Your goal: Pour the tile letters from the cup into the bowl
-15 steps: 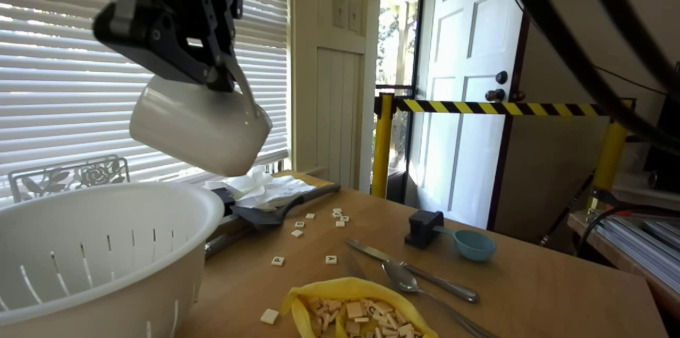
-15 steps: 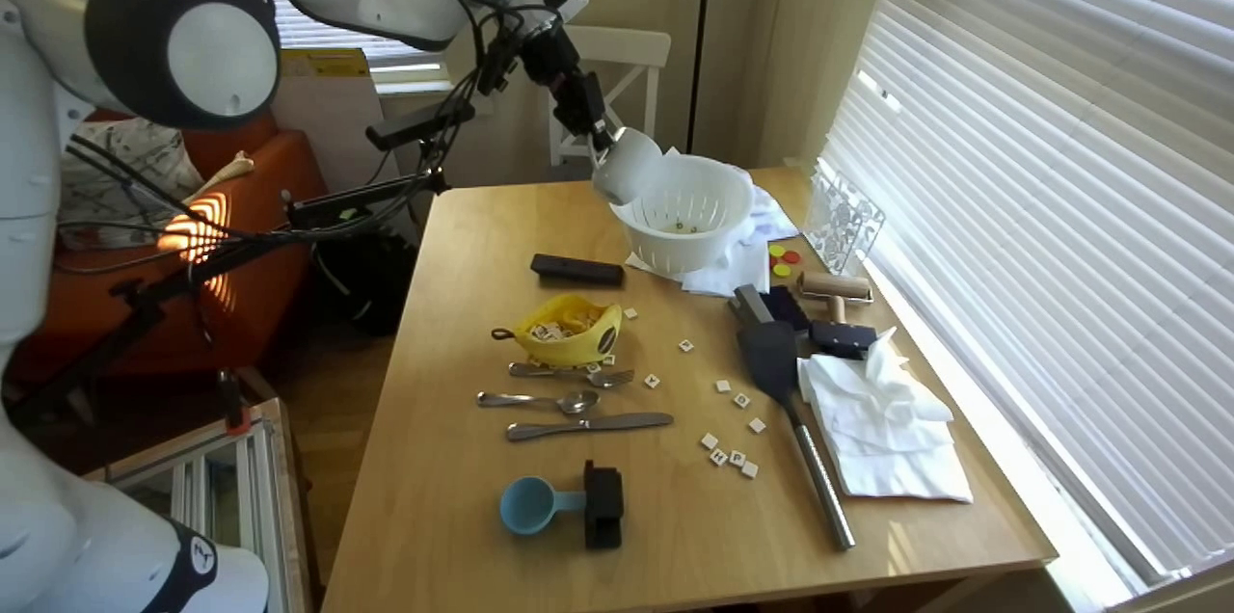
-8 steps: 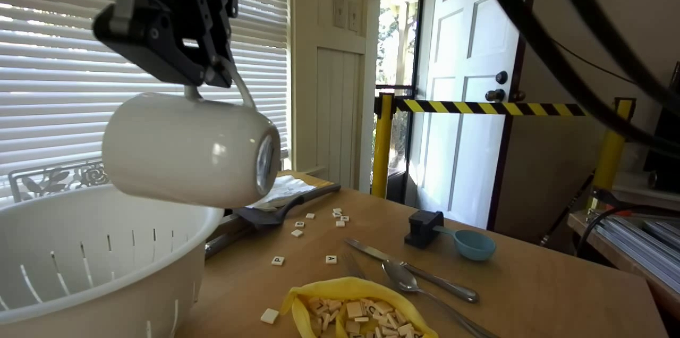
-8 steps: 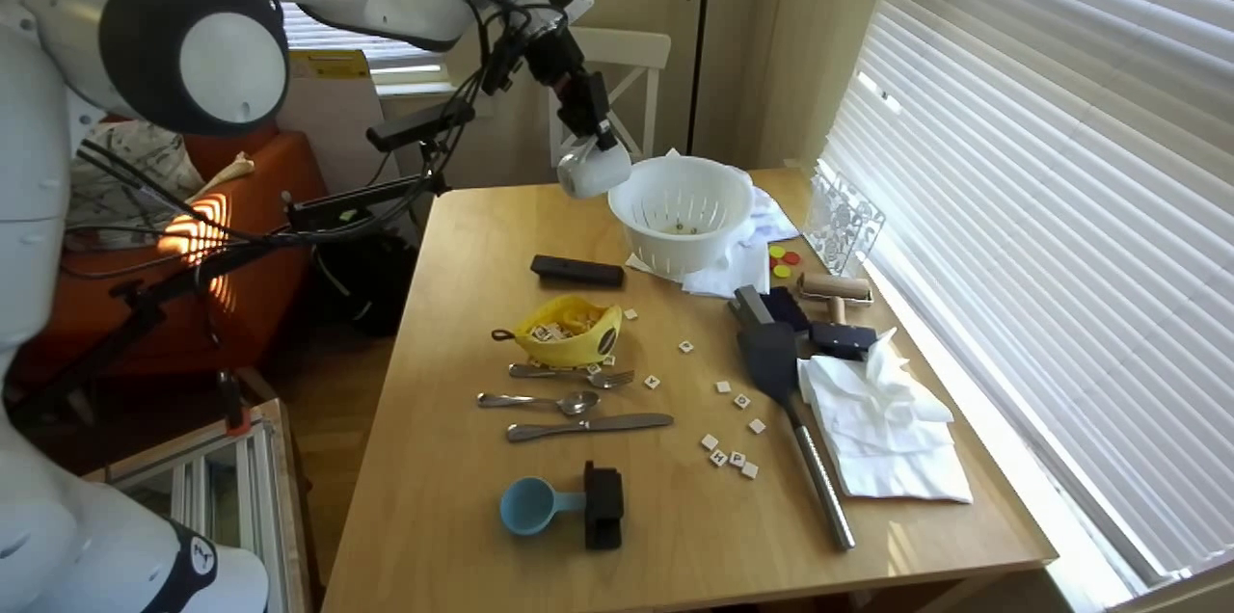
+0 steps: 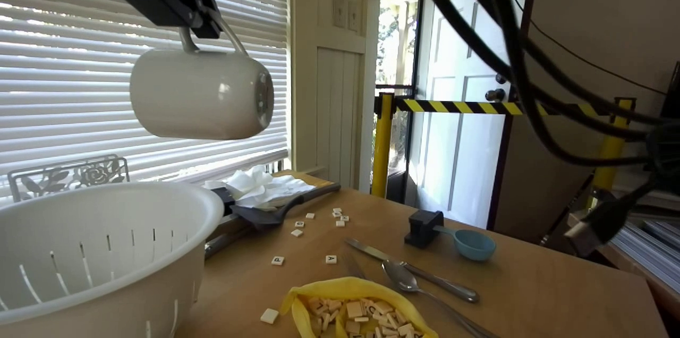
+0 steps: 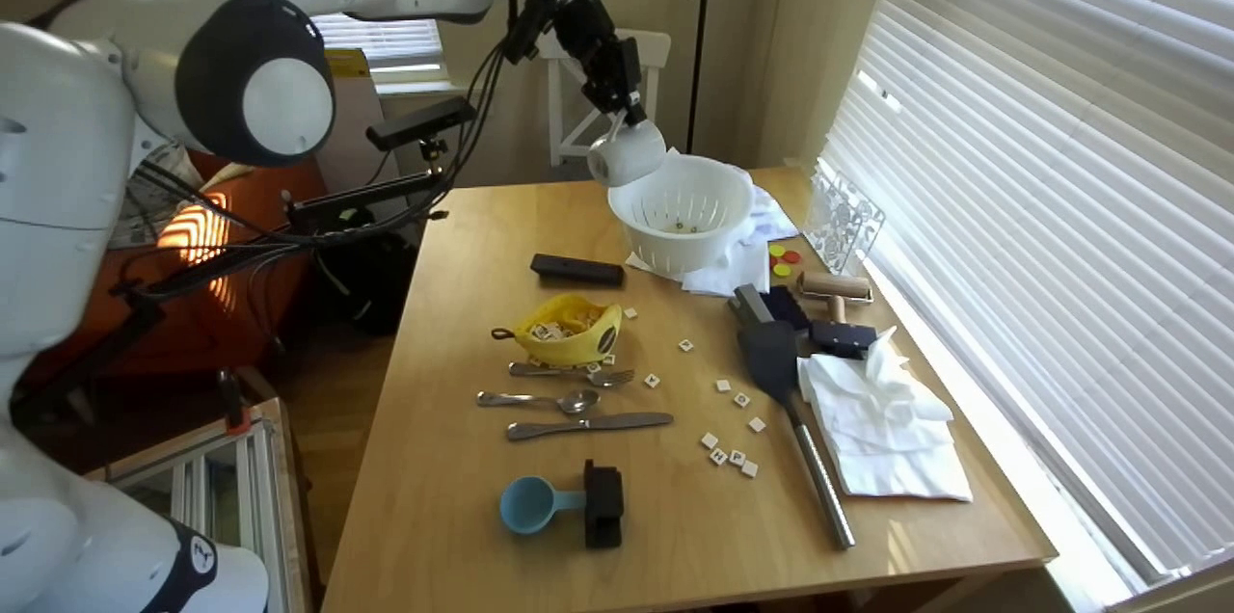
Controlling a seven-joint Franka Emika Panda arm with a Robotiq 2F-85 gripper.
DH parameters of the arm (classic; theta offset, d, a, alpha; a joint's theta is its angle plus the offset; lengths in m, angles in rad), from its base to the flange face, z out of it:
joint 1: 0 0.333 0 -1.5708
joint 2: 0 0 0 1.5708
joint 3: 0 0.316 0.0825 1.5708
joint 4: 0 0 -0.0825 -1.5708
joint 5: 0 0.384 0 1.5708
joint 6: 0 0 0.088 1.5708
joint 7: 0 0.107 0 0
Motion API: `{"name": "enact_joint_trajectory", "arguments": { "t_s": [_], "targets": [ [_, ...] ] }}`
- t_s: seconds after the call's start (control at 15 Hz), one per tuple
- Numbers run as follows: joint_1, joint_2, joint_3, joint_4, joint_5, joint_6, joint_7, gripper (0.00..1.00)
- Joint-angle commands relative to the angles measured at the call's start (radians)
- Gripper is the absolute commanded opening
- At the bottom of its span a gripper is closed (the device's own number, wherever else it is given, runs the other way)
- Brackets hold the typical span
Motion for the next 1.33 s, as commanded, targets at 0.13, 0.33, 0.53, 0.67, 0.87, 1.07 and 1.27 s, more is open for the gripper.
{"name": "enact_joint_trajectory", "arguments": {
  "t_s": [0.13, 0.33, 0.53, 0.67, 0.87, 1.07, 1.27],
  "targets": [
    [0.039, 0.179, -0.042, 0.275, -0.034, -0.083, -0.153, 0.04],
    [0.060, 0.236, -0.073, 0.345, -0.046, -0.105, -0.207, 0.04],
    [0.079, 0.277, -0.114, 0.391, -0.066, -0.139, -0.264, 0.04],
    [0.096, 0.276, -0.170, 0.374, -0.049, -0.145, -0.294, 0.04],
    [0.108, 0.299, -0.214, 0.393, -0.054, -0.154, -0.343, 0.04],
    [0.111, 0.321, -0.237, 0.423, -0.052, -0.138, -0.377, 0.04],
    [0.113, 0.341, -0.250, 0.459, -0.047, -0.115, -0.395, 0.04]
  ]
}}
